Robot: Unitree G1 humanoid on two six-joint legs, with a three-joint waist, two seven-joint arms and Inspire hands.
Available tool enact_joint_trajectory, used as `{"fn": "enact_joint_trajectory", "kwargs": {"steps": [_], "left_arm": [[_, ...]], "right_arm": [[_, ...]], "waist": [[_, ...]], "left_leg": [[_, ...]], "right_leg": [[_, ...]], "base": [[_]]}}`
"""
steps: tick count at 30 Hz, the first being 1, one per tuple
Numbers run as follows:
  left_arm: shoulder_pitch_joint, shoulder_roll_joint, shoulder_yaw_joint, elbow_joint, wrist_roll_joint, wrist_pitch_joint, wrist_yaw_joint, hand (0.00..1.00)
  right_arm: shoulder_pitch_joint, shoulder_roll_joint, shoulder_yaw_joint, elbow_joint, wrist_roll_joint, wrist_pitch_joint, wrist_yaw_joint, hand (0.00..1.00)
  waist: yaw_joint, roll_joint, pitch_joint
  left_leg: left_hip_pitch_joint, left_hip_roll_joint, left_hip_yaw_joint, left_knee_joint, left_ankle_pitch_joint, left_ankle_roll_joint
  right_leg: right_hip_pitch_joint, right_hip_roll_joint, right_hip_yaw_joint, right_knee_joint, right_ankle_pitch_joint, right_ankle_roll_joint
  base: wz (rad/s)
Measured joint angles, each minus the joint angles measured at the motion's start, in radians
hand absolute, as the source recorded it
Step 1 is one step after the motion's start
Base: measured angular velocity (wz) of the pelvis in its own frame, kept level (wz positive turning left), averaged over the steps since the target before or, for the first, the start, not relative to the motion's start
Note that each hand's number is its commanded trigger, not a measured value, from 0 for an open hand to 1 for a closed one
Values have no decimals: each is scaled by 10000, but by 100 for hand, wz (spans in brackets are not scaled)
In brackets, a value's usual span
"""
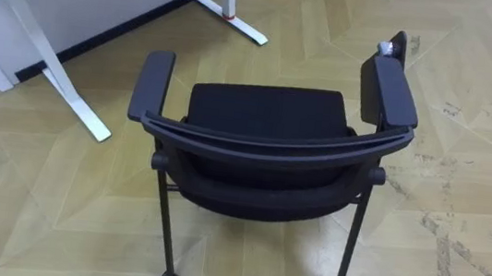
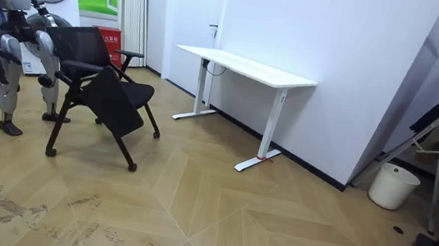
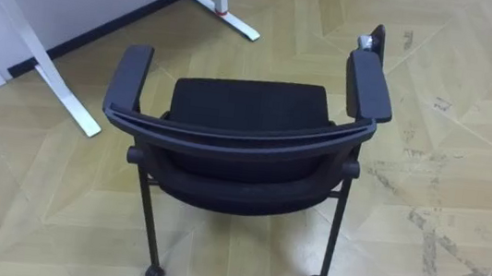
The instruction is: Push chair
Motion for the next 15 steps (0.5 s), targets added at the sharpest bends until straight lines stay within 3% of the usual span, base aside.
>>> {"fn": "enact_joint_trajectory", "kwargs": {"steps": [9,15], "left_arm": [[131,-64,492,18,37,24,-8,0],[231,-131,1178,75,22,227,12,0]], "right_arm": [[-114,308,-880,367,-409,16,-3,0],[-334,317,-1305,744,54,401,-11,0]], "waist": [[-20,-119,21],[-17,-197,2]], "left_leg": [[11,0,22,-21,2,1],[3,-9,23,2,4,3]], "right_leg": [[-10,-1,26,-12,-1,0],[32,0,29,-172,-8,9]], "base": [[0],[0]]}}
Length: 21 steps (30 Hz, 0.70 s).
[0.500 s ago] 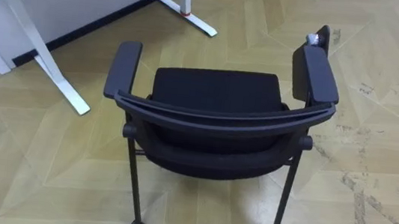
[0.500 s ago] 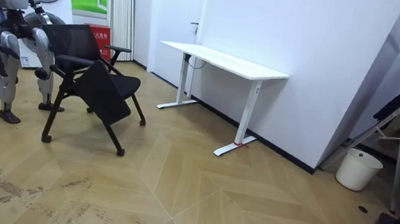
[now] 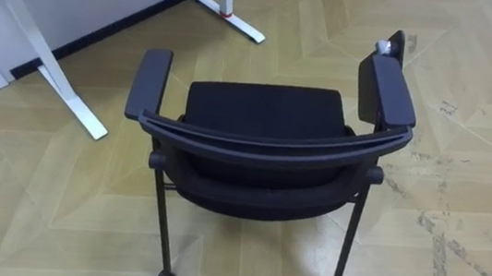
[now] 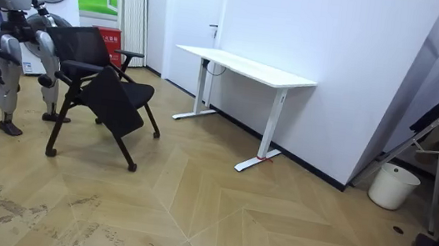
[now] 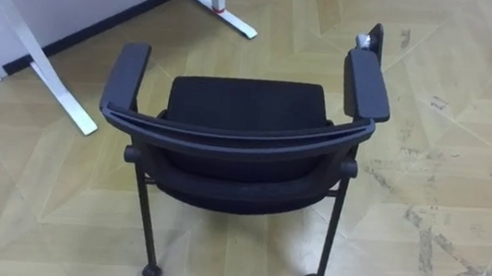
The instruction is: Push chair
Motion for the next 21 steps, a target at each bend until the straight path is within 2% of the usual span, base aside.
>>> {"fn": "enact_joint_trajectory", "kwargs": {"steps": [4,7,9,11,13,15,16,18,21], "left_arm": [[33,-77,408,79,-27,63,49,0],[194,-109,891,111,53,155,333,0],[362,-141,1660,153,527,250,784,0],[496,-140,2119,223,992,363,1316,0],[690,-105,2426,210,1512,485,1841,0],[777,-24,2691,200,2540,680,2333,0],[763,-17,2801,198,2843,735,2434,0],[656,200,2867,168,3713,838,2704,0],[398,453,2999,-279,4127,840,3007,0]], "right_arm": [[-11,0,-73,72,29,44,12,0],[-21,-13,-462,340,-25,256,18,0],[-7,-49,-937,425,-41,364,27,0],[89,-71,-1065,433,-14,378,30,0],[106,-89,-1075,435,-48,439,42,0],[113,-185,-1100,480,-214,478,172,0],[107,-231,-1102,484,-308,481,220,0],[61,-424,-1266,479,-713,463,345,0],[69,-635,-1376,476,-642,444,342,0]], "waist": [[0,-29,8],[14,-59,17],[31,-23,4],[50,38,-26],[77,34,-22],[85,96,18],[110,116,7],[174,185,-4],[277,245,3]], "left_leg": [[32,-15,-17,-7,-1,-2],[212,-34,-34,-22,-12,-18],[231,-28,-41,-8,-25,-29],[250,-29,-60,-12,-27,-26],[302,-32,-77,-15,-28,-25],[409,-31,-81,-1,-57,-12],[408,-29,-81,12,-61,-8],[352,-25,-141,128,-109,-10],[253,-61,-266,232,-110,19]], "right_leg": [[72,2,-13,3,2,-2],[271,-6,-65,-3,2,-2],[303,1,-72,4,2,-2],[316,-2,-66,21,3,-3],[378,-4,-88,26,3,-3],[476,-5,-83,45,3,-3],[476,-8,-80,51,3,-3],[474,-5,-78,16,-6,5],[453,-1,-73,-4,-43,26]], "base": [[1],[3],[0],[0],[0],[0],[-3],[2],[7]]}}
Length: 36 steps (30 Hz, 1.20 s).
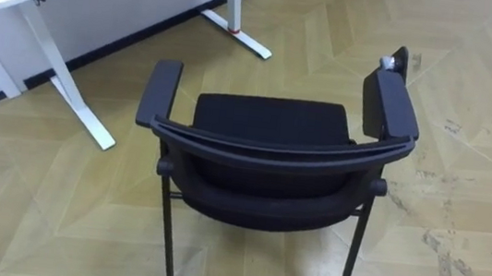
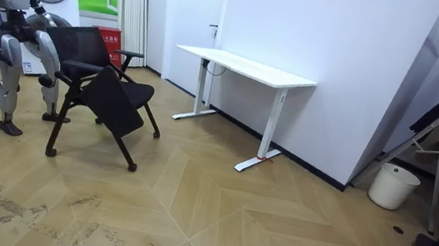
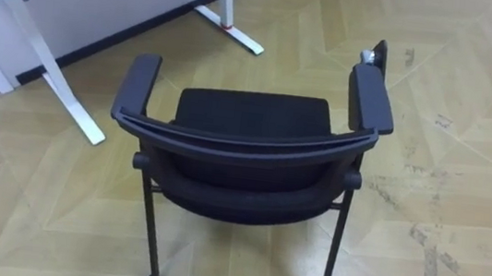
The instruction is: Push chair
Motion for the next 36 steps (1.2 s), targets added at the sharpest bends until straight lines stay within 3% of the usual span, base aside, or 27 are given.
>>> {"fn": "enact_joint_trajectory", "kwargs": {"steps": [3,7,9,13,16,21,22,24,28,36], "left_arm": [[-78,331,260,-768,627,-2,370,0],[-433,757,443,-1263,1059,-14,975,0],[-938,936,552,-1309,1051,-15,1066,0],[-1076,1016,630,-2398,1114,-2,1124,0],[-1384,1063,609,-3883,1493,-12,1079,0],[-1634,1089,170,-6549,2028,195,481,0],[-1637,1088,140,-6844,2165,226,400,0],[-1790,1089,-4,-7990,2868,406,22,0],[-2386,1094,-282,-8735,3590,467,-477,0],[-2408,1137,-1731,-10841,3916,604,-1928,0]], "right_arm": [[18,-190,-305,-57,-64,-40,-7,0],[75,-434,-716,-365,-310,-97,-20,0],[-7,-553,-1002,-367,-283,-122,-9,0],[-35,-577,-1227,-418,-405,-218,18,0],[-97,-581,-1197,-293,-721,-224,137,0],[-218,-575,-1168,-217,-713,-226,446,0],[-224,-573,-1168,-224,-713,-221,454,0],[-208,-572,-1168,-272,-840,-214,449,0],[-269,-579,-1154,-270,-1072,-228,450,0],[-407,-541,-318,-239,-1055,-453,435,0]], "waist": [[-18,123,-62],[-32,275,-77],[-57,415,-92],[-100,556,-93],[-31,573,-83],[-103,416,6],[-107,450,-24],[-264,411,-3],[-360,468,-23],[-639,567,-40]], "left_leg": [[-22,-1,-15,41,-2,41],[-35,-18,-19,32,-23,31],[-16,-37,-50,5,-23,32],[34,-51,-53,-61,-21,31],[-1,-61,-119,-63,-17,29],[-27,-63,-132,-57,-18,29],[-48,-63,-134,-48,-19,29],[-225,-63,-226,67,-32,39],[-386,-62,-234,130,-41,47],[-323,-54,-159,173,-91,63]], "right_leg": [[-1,12,57,4,-1,1],[5,18,101,20,10,-10],[36,17,123,28,25,-17],[55,5,121,28,27,-20],[57,10,51,31,29,-22],[45,11,65,31,31,-23],[32,13,61,32,31,-22],[-30,36,14,29,44,-29],[-184,41,104,37,67,-39],[-168,19,305,32,71,-34]], "base": [[0],[1],[4],[1],[6],[0],[3],[12],[1],[-3]]}}
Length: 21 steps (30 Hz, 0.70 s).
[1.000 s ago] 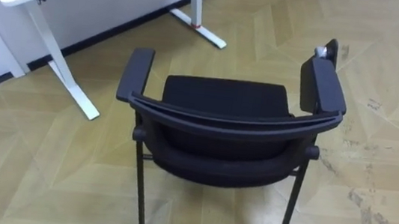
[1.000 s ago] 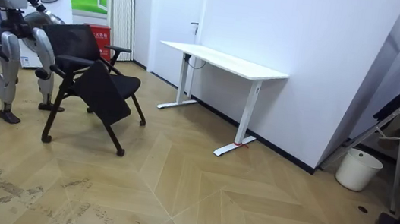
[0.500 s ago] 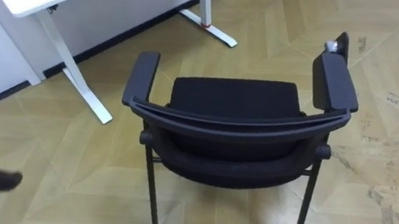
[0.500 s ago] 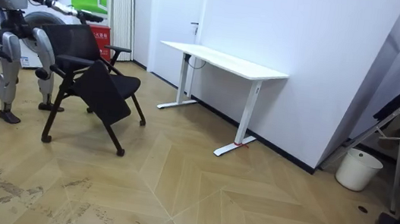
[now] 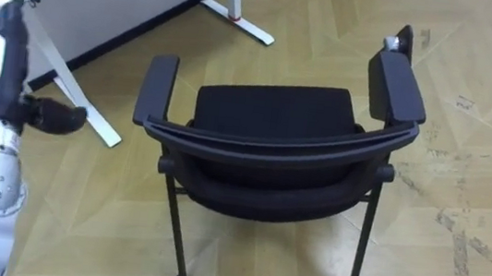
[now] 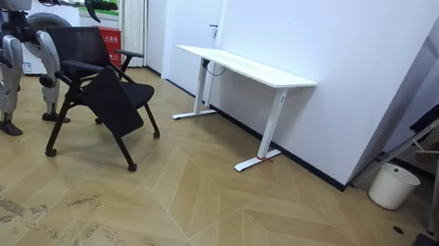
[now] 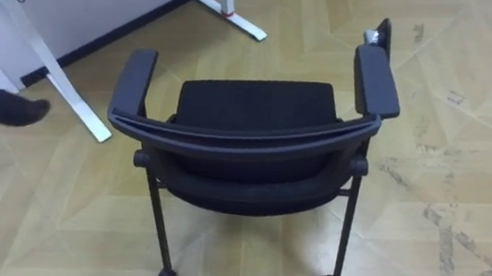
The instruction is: Push chair
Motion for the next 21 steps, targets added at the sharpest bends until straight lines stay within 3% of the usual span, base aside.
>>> {"fn": "enact_joint_trajectory", "kwargs": {"steps": [3,8,12,16,18,19,21], "left_arm": [[0,4,-509,-831,576,289,-995,0],[-6,5,-1015,-1623,1108,442,-2194,0],[-6,15,-1483,-2006,1599,698,-3211,0],[-39,180,-1933,-2606,2149,745,-4221,0],[-38,340,-2092,-2869,2355,780,-4740,0],[-39,627,-2240,-3026,2367,839,-5134,0],[-57,1122,-2434,-3070,2373,1030,-5924,0]], "right_arm": [[-77,49,-3,80,-15,30,118,0],[-191,125,38,66,-13,27,350,0],[-227,163,35,121,8,18,360,0],[-334,151,35,409,-24,-21,408,0],[-392,150,33,433,-69,-24,437,0],[-448,145,24,460,-170,-32,448,0],[-626,94,14,528,-661,-33,452,0]], "waist": [[-156,-9,13],[-371,-39,41],[-545,13,17],[-580,40,24],[-614,119,57],[-774,170,83],[-943,349,62]], "left_leg": [[-3,2,-56,6,1,0],[-40,9,-34,31,-3,0],[-38,8,-41,5,-2,1],[-32,8,-31,-4,-2,0],[-37,8,-28,0,-2,0],[-37,4,-49,3,-2,0],[-56,-9,-68,9,-3,2]], "right_leg": [[4,4,-30,4,0,0],[-18,7,-45,12,-1,1],[-24,10,-49,1,-1,1],[-29,3,-25,2,0,1],[-26,-1,-26,3,0,1],[-18,0,-46,4,0,1],[-15,-2,-76,8,0,1]], "base": [[0],[0],[0],[0],[0],[4],[4]]}}
